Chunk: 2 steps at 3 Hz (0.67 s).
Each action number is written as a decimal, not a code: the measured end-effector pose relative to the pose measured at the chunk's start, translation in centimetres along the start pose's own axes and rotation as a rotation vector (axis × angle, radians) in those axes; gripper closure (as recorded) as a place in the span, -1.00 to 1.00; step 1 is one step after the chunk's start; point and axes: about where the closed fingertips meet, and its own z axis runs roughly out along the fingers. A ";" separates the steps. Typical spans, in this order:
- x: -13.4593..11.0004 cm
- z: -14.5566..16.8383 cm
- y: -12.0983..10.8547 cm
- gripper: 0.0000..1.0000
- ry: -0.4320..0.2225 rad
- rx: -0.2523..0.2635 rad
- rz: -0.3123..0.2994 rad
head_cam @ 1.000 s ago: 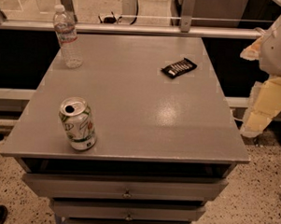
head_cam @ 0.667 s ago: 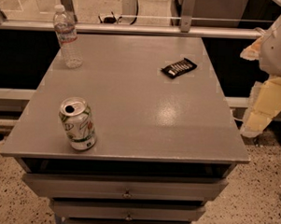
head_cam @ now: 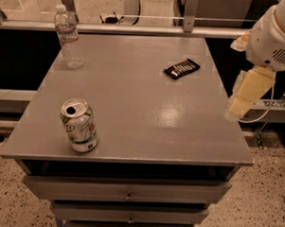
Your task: Pick rxbar chocolate
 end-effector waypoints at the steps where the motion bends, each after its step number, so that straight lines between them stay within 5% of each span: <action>1: -2.4 2.7 -4.7 -1.00 -0.086 0.064 0.003; 2: -3.6 5.9 -10.3 -1.00 -0.179 0.120 0.058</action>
Offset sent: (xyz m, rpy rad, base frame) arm 0.2211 0.0103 -0.0368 0.3018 -0.2269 -0.1113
